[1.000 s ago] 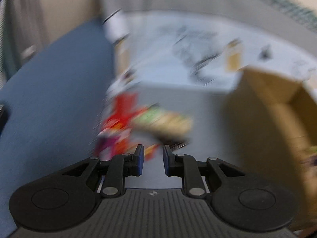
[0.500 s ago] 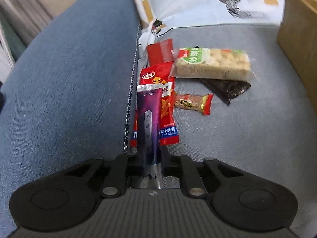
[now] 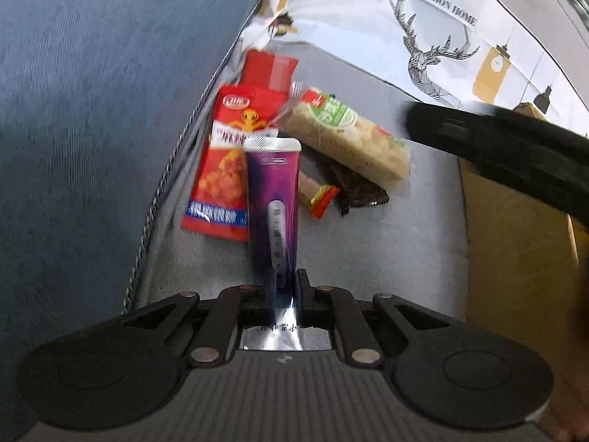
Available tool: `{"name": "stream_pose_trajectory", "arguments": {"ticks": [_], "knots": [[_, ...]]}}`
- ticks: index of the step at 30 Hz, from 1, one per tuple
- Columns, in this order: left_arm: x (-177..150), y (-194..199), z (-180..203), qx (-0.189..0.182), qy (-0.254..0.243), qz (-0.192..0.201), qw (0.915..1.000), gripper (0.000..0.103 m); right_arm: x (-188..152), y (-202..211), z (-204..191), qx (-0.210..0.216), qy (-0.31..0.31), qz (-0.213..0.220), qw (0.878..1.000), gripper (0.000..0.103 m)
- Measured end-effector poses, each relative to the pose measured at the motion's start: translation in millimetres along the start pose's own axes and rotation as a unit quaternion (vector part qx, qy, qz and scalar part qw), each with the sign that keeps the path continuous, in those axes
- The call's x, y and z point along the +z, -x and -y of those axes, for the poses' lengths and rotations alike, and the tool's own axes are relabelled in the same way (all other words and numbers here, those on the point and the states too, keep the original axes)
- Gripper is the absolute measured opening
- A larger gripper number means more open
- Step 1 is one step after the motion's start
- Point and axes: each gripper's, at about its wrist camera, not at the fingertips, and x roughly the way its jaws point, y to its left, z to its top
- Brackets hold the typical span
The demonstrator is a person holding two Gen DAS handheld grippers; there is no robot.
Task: Organize snacks
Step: 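Grasp the purple tube with the left gripper while the right grasps the white-green bar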
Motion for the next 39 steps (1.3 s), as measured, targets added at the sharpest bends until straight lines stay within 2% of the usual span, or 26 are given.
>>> {"name": "stream_pose_trajectory", "arguments": {"ticks": [4, 9, 11, 12, 13, 18, 23, 25, 29, 35, 39], "knots": [[2, -3, -3, -0.008, 0.014, -0.007, 0.9999, 0.01, 11, -59, -6, -0.007, 0.039, -0.059, 0.997, 0.08], [3, -2, -5, -0.012, 0.022, -0.013, 0.9996, 0.01, -1, -109, -15, -0.021, 0.107, -0.117, 0.987, 0.08], [3, -3, -6, -0.013, 0.023, -0.014, 0.9995, 0.01, -7, -118, -15, -0.018, 0.117, -0.129, 0.985, 0.068], [4, -3, -6, -0.014, 0.024, -0.015, 0.9995, 0.01, -9, -119, -14, -0.017, 0.115, -0.13, 0.985, 0.049], [4, -3, -7, -0.016, 0.027, -0.016, 0.9994, 0.01, -11, -119, -12, -0.007, 0.105, -0.133, 0.986, 0.041], [5, -3, -9, -0.02, 0.027, -0.016, 0.9993, 0.01, -23, -94, -8, 0.011, 0.06, -0.122, 0.991, 0.041], [2, -1, -11, -0.026, 0.02, -0.018, 0.9993, 0.009, -48, -35, 4, -0.022, 0.0, -0.126, 0.992, 0.038], [0, 0, -10, -0.026, 0.014, -0.015, 0.9994, 0.008, -61, -8, 7, -0.015, -0.028, -0.126, 0.991, 0.039], [-3, 1, -11, -0.032, 0.007, -0.019, 0.9993, 0.009, -93, 30, -7, -0.023, -0.021, -0.118, 0.992, 0.038], [-13, 1, -13, -0.046, -0.009, -0.038, 0.9982, 0.01, -130, 37, -12, 0.005, -0.05, -0.14, 0.989, 0.039], [-12, 6, -12, -0.047, -0.008, -0.021, 0.9986, 0.017, -135, 35, -19, 0.0, -0.012, -0.133, 0.991, 0.044]]}}
